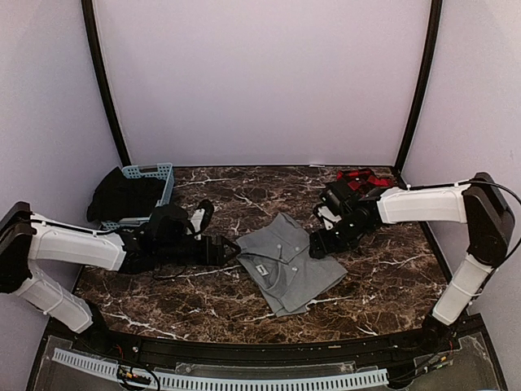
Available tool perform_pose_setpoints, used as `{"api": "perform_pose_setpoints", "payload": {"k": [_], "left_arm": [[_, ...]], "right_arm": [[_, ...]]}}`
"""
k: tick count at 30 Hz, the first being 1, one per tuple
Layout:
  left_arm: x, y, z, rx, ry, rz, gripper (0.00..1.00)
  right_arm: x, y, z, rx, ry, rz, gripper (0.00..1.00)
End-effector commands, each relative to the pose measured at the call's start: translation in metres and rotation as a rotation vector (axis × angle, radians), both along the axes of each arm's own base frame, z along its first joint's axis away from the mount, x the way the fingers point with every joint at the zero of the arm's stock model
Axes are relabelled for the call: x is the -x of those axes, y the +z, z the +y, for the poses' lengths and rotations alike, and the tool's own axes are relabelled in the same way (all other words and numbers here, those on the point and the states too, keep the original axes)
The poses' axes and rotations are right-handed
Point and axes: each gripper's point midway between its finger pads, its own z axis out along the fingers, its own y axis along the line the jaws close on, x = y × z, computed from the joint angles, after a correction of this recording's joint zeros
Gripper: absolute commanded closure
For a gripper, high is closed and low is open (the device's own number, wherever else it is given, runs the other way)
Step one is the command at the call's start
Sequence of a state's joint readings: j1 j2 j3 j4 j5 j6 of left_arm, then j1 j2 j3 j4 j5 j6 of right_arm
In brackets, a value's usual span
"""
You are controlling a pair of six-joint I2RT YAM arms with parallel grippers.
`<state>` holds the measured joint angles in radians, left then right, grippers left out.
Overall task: Fold and stack the long sleeve shirts
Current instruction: Rotate the square-folded shirt at the center of the board.
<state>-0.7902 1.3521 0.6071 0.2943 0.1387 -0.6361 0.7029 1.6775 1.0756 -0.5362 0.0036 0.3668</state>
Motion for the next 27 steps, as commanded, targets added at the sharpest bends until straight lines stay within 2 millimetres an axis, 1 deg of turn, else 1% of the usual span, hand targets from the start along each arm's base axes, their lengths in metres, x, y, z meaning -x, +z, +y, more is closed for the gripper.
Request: {"api": "perform_pose_setpoints", "payload": {"k": [1, 2, 3, 4, 5, 8, 9, 10, 11, 12, 13, 14, 15, 16, 18, 19, 20, 21, 22, 23, 24, 25, 26, 27], "left_arm": [[0.008, -0.010, -0.036, 0.086, -0.044, 0.085, 0.20], [0.008, -0.012, -0.039, 0.087, -0.040, 0.092, 0.20], [0.009, -0.019, -0.042, 0.084, -0.039, 0.113, 0.20], [0.008, -0.019, -0.045, 0.087, -0.037, 0.117, 0.21], [0.009, -0.025, -0.047, 0.078, -0.036, 0.133, 0.22], [0.007, -0.032, -0.050, 0.057, -0.026, 0.144, 0.29], [0.006, -0.037, -0.049, 0.038, -0.018, 0.147, 0.33], [0.003, -0.036, -0.050, 0.031, -0.017, 0.138, 0.35], [0.001, -0.044, -0.048, 0.002, -0.008, 0.146, 0.39], [-0.002, -0.042, -0.051, -0.005, -0.010, 0.135, 0.41], [-0.003, -0.051, -0.049, -0.036, -0.003, 0.146, 0.43], [-0.005, -0.052, -0.050, -0.053, -0.004, 0.145, 0.45], [-0.008, -0.059, -0.049, -0.079, 0.009, 0.149, 0.47], [-0.010, -0.061, -0.049, -0.102, 0.011, 0.151, 0.48], [-0.016, -0.072, -0.043, -0.168, 0.037, 0.146, 0.50], [-0.025, -0.069, -0.041, -0.193, 0.068, 0.122, 0.51], [-0.030, -0.075, -0.032, -0.254, 0.093, 0.102, 0.52], [-0.037, -0.071, -0.031, -0.272, 0.107, 0.082, 0.52], [-0.043, -0.076, -0.021, -0.329, 0.131, 0.071, 0.52], [-0.051, -0.071, -0.019, -0.342, 0.145, 0.054, 0.52], [-0.059, -0.073, -0.007, -0.386, 0.171, 0.043, 0.51], [-0.065, -0.069, -0.004, -0.393, 0.184, 0.033, 0.50], [-0.075, -0.067, 0.008, -0.412, 0.211, 0.024, 0.47], [-0.080, -0.064, 0.012, -0.415, 0.223, 0.016, 0.45]], "right_arm": [[0.015, 0.001, 0.010, -0.114, 0.039, 0.015, 0.23], [0.020, -0.002, 0.009, -0.126, 0.038, 0.027, 0.23], [0.026, -0.005, 0.008, -0.137, 0.037, 0.043, 0.23], [0.031, -0.005, 0.008, -0.159, 0.037, 0.049, 0.23], [0.037, -0.005, 0.009, -0.185, 0.038, 0.062, 0.24], [0.054, -0.006, 0.009, -0.244, 0.036, 0.084, 0.25], [0.064, -0.009, 0.010, -0.256, 0.042, 0.097, 0.25], [0.070, -0.009, 0.012, -0.272, 0.048, 0.102, 0.25], [0.076, -0.010, 0.015, -0.286, 0.053, 0.106, 0.26], [0.083, -0.009, 0.020, -0.301, 0.066, 0.105, 0.26], [0.088, -0.009, 0.024, -0.314, 0.074, 0.105, 0.26], [0.094, -0.009, 0.031, -0.329, 0.085, 0.100, 0.27], [0.100, -0.009, 0.036, -0.336, 0.093, 0.104, 0.27], [0.105, -0.010, 0.042, -0.338, 0.100, 0.106, 0.27], [0.117, -0.011, 0.055, -0.339, 0.126, 0.105, 0.28], [0.124, -0.010, 0.063, -0.347, 0.145, 0.106, 0.28], [0.132, -0.009, 0.072, -0.351, 0.168, 0.108, 0.28], [0.139, -0.009, 0.082, -0.355, 0.194, 0.110, 0.28], [0.148, -0.008, 0.092, -0.358, 0.229, 0.111, 0.28], [0.156, -0.007, 0.101, -0.360, 0.267, 0.111, 0.28], [0.165, -0.006, 0.110, -0.356, 0.310, 0.111, 0.27], [0.173, -0.005, 0.117, -0.348, 0.347, 0.110, 0.27], [0.178, -0.004, 0.122, -0.335, 0.378, 0.101, 0.27], [0.182, -0.003, 0.125, -0.318, 0.401, 0.094, 0.26]]}}
